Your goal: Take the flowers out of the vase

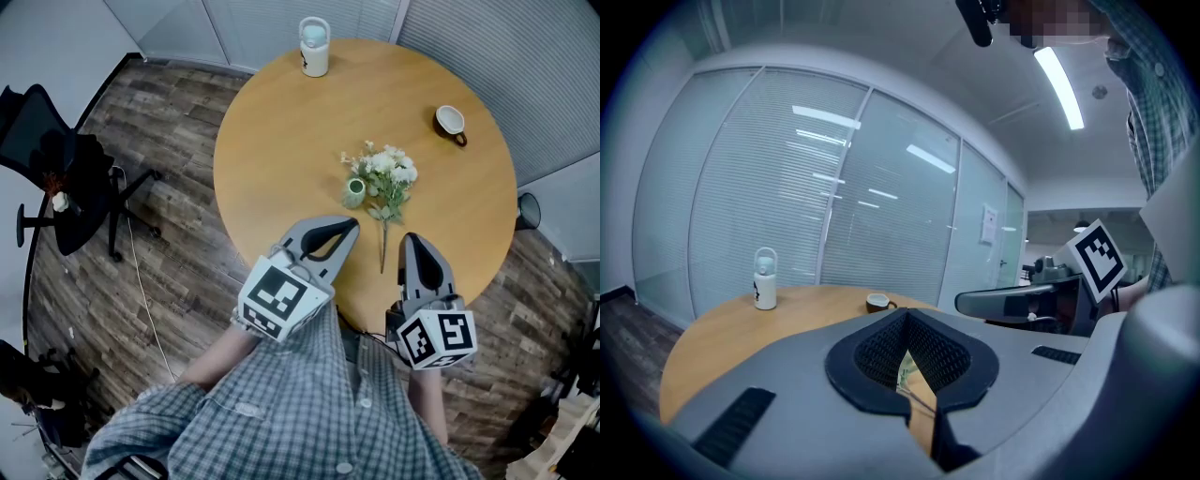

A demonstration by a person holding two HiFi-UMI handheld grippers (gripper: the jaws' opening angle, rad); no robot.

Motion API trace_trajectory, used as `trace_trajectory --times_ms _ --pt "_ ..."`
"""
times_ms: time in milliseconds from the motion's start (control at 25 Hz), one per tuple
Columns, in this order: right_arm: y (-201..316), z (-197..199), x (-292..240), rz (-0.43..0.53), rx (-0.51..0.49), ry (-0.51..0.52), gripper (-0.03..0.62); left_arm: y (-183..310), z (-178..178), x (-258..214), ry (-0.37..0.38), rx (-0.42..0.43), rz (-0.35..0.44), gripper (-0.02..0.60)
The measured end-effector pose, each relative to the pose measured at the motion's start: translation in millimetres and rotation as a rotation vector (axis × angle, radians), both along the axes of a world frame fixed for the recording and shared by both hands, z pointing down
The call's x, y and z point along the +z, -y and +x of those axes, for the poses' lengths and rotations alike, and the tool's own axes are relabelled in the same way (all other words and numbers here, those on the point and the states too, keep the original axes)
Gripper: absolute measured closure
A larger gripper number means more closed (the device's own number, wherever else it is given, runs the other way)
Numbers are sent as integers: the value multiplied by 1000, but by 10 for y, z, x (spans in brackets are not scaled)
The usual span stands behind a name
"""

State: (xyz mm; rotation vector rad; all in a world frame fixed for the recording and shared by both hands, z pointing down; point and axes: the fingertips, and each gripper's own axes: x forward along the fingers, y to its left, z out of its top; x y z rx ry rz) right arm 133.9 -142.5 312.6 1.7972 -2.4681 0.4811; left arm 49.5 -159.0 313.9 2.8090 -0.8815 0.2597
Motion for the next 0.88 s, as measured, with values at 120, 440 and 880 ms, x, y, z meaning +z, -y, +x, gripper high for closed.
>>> trace_trajectory --times_ms 120,440,880 --pt "3 -5 1 -1 -3 -2 585 1 1 9 2 0 -1 574" --pt "7 -30 0 -1 -8 -5 585 6 -9 13 2 0 -4 574" --pt "-8 -41 7 -6 -7 -9 585 -10 -18 19 4 3 -6 574"
